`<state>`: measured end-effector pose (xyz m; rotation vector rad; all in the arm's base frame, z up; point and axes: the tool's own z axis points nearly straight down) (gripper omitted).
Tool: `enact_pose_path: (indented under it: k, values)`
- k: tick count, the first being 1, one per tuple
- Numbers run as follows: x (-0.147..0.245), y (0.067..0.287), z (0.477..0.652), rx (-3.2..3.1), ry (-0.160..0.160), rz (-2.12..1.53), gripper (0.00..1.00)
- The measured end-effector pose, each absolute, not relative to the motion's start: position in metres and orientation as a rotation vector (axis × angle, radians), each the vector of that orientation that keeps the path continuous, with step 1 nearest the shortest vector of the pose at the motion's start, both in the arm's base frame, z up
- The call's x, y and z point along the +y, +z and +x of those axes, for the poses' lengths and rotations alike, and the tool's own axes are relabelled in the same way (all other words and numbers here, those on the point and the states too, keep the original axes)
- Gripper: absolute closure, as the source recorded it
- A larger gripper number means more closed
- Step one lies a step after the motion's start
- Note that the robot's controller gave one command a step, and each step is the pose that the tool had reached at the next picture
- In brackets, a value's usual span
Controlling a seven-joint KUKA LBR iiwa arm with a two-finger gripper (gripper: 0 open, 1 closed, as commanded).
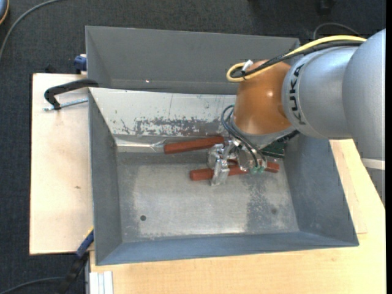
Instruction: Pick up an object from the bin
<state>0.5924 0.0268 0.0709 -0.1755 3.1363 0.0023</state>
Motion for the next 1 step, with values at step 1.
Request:
enact_pose_path:
  k: [1]
  values:
    - [-0.0007,0.2324,0.5859,3.119,-0.001,-0.213,1.00]
